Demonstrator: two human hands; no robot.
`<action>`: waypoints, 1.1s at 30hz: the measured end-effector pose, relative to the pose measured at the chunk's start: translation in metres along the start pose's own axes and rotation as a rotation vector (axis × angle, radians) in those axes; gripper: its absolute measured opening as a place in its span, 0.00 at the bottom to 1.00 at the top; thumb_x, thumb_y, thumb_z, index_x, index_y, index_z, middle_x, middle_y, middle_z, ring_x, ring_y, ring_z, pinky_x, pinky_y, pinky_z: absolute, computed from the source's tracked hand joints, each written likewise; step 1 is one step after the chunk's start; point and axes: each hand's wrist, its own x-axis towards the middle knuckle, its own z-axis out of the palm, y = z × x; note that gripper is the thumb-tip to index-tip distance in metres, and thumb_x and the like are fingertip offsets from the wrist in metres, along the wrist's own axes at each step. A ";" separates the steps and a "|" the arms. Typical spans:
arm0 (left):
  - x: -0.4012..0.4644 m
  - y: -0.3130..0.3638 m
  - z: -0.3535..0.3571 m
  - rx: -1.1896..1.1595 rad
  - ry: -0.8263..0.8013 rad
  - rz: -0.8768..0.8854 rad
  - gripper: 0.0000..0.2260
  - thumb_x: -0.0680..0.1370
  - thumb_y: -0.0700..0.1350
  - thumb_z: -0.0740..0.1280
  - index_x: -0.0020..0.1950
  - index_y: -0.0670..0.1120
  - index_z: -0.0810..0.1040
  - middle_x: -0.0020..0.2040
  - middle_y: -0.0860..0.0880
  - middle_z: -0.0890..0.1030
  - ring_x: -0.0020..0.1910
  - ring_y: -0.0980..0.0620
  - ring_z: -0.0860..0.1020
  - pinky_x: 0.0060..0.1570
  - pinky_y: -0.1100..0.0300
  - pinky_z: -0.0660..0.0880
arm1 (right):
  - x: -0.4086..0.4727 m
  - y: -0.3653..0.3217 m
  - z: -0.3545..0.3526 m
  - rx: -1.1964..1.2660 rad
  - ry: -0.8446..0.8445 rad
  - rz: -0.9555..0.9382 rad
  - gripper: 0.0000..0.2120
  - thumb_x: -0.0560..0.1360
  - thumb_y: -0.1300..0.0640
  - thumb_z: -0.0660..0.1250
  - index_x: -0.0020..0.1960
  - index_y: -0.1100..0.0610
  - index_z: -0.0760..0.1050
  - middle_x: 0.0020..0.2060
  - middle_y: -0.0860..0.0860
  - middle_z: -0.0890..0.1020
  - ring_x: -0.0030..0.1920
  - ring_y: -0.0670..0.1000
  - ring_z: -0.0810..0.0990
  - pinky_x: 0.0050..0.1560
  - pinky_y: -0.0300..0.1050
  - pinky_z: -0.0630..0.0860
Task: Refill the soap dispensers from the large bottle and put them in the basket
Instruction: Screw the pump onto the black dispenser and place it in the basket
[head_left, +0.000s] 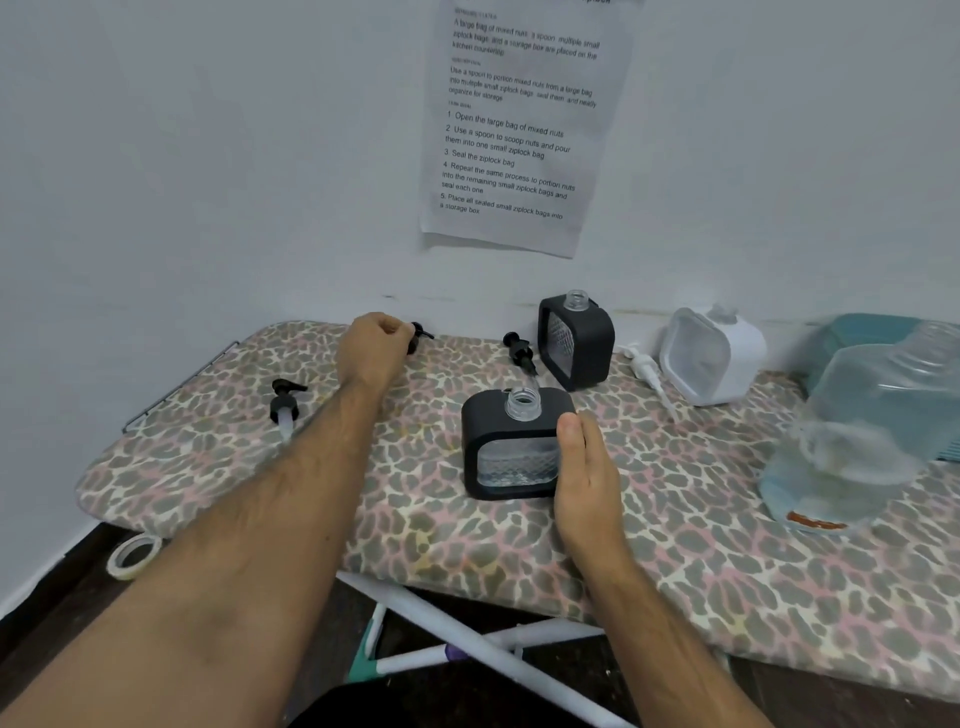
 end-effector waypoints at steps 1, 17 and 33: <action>0.007 -0.002 0.004 0.052 0.005 -0.004 0.10 0.78 0.52 0.68 0.51 0.47 0.84 0.48 0.51 0.85 0.45 0.50 0.81 0.47 0.56 0.78 | 0.000 -0.001 0.000 0.016 0.000 0.002 0.22 0.77 0.37 0.53 0.52 0.53 0.75 0.43 0.44 0.80 0.43 0.39 0.78 0.42 0.29 0.72; 0.051 -0.008 0.037 0.510 -0.157 -0.165 0.20 0.74 0.62 0.70 0.44 0.44 0.83 0.31 0.49 0.80 0.33 0.48 0.79 0.56 0.49 0.77 | 0.001 0.001 0.002 0.011 0.012 -0.009 0.18 0.80 0.42 0.54 0.51 0.54 0.74 0.39 0.36 0.78 0.42 0.37 0.77 0.42 0.29 0.71; -0.031 0.060 -0.010 -0.447 -0.334 -0.071 0.10 0.79 0.49 0.68 0.46 0.43 0.80 0.35 0.48 0.75 0.33 0.54 0.71 0.30 0.66 0.67 | -0.003 -0.004 0.000 -0.050 0.027 -0.026 0.23 0.77 0.35 0.52 0.48 0.53 0.74 0.42 0.46 0.79 0.42 0.39 0.76 0.42 0.29 0.70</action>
